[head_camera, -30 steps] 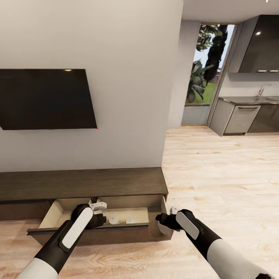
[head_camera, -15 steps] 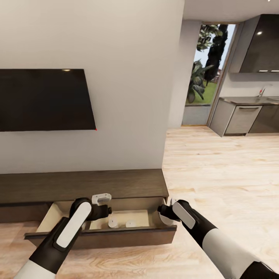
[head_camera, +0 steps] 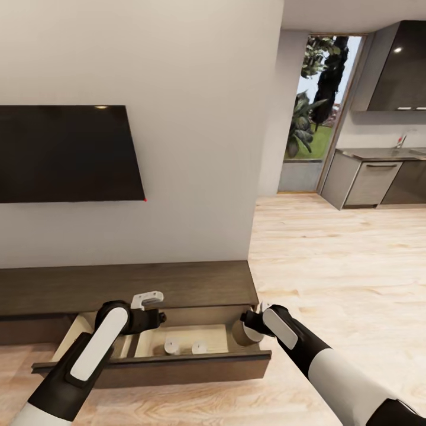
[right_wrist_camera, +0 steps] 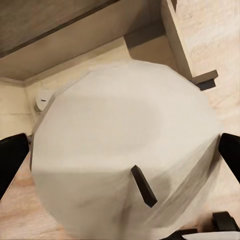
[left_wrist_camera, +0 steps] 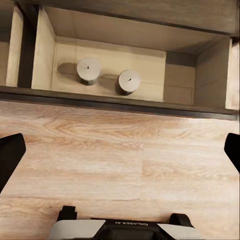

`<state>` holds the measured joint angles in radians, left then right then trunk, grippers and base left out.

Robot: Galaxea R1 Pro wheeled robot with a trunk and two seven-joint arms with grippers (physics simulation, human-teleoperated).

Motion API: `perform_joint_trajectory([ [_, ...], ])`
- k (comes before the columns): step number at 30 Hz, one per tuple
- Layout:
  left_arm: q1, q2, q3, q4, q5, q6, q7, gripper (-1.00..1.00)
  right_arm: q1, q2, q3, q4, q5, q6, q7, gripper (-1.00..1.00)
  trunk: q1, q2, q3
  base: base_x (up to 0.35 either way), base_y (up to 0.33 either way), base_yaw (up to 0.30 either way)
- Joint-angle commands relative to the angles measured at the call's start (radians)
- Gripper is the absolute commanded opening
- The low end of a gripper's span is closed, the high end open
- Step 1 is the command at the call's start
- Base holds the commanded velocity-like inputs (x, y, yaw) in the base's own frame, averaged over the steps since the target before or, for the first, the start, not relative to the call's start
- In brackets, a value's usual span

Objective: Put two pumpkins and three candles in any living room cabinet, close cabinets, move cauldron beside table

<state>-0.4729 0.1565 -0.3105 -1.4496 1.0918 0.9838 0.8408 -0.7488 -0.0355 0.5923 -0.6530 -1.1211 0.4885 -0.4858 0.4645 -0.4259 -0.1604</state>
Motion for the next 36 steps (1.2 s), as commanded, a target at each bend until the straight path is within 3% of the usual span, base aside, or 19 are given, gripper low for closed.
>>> perform_joint_trajectory([
  [1, -0.001, 0.003, -0.002, -0.002, 0.023, 0.001, 0.011, 1.00, -0.001, -0.001, 0.007, -0.002, -0.009, -0.009, -0.008, -1.00, 0.001, -0.002, -0.002, 0.102, 0.000, 0.000],
  [9, -0.001, 0.013, 0.000, -0.007, 0.048, 0.001, 0.011, 1.00, -0.001, 0.015, 0.009, 0.004, -0.009, -0.030, -0.018, -1.00, 0.001, -0.002, -0.002, 0.028, 0.086, 0.000],
  [36, -0.001, 0.015, 0.000, -0.016, 0.049, 0.001, 0.011, 1.00, -0.001, 0.041, 0.013, 0.012, -0.008, -0.031, -0.020, -1.00, 0.001, -0.002, -0.002, 0.088, 0.053, 0.000],
])
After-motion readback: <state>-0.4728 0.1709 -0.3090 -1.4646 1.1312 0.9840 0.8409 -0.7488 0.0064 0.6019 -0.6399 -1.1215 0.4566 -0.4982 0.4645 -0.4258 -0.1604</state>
